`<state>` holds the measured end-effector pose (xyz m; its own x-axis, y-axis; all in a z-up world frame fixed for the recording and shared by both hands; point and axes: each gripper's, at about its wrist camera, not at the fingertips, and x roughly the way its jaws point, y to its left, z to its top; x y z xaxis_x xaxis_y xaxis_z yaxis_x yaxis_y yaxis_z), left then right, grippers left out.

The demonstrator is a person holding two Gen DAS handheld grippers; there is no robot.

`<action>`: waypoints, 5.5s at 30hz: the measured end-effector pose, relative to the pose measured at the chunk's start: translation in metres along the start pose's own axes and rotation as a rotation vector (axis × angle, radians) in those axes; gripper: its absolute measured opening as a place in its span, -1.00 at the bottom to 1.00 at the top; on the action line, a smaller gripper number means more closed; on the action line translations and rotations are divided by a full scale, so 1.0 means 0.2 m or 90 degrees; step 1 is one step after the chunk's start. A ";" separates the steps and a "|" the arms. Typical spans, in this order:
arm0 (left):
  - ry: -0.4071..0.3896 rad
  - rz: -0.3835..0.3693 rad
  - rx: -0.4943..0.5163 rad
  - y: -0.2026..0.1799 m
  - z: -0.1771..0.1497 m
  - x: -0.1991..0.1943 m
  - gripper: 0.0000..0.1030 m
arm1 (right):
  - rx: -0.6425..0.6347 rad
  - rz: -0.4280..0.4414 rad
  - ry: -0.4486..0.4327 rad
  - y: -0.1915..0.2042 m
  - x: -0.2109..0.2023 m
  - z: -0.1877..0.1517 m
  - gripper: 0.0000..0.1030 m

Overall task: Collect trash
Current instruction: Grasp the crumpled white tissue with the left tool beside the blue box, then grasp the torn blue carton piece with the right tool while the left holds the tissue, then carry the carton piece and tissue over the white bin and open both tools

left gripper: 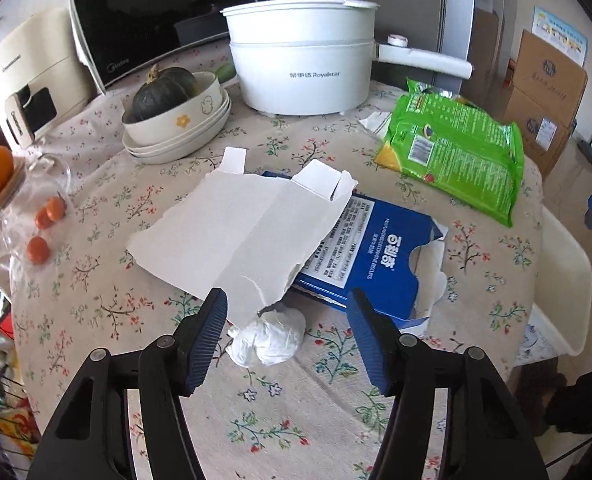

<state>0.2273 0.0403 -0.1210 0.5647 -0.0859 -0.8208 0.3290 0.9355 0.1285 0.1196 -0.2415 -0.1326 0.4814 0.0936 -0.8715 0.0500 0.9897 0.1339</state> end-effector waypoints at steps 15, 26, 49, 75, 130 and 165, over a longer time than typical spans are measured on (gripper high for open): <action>0.047 0.044 -0.045 0.09 0.03 0.21 -0.37 | -0.036 0.007 0.023 0.10 0.10 0.08 0.48; -0.042 0.010 -0.165 0.25 0.03 -0.10 -0.44 | -0.035 0.001 0.005 0.12 0.06 0.08 0.48; -0.126 -0.057 -0.361 0.70 -0.48 -0.69 -0.45 | -0.089 0.077 -0.042 0.71 0.02 0.09 0.48; -0.111 -0.030 -0.439 0.93 -0.61 -0.73 -0.45 | -0.268 0.029 -0.035 1.62 0.51 0.20 0.48; -0.061 -0.158 -0.271 0.17 -0.30 -0.59 -0.45 | -0.155 -0.033 -0.219 0.63 -0.41 0.05 -1.00; -0.006 -0.306 -0.034 -1.02 0.01 -0.34 -0.44 | 0.062 -0.154 -0.086 -0.61 -0.35 -0.42 -1.00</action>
<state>0.1236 -0.1455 -0.0894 0.3655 -0.5161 -0.7747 0.5153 0.8053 -0.2934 0.0058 -0.3599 -0.1282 0.5567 -0.1652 -0.8141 0.2578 0.9660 -0.0197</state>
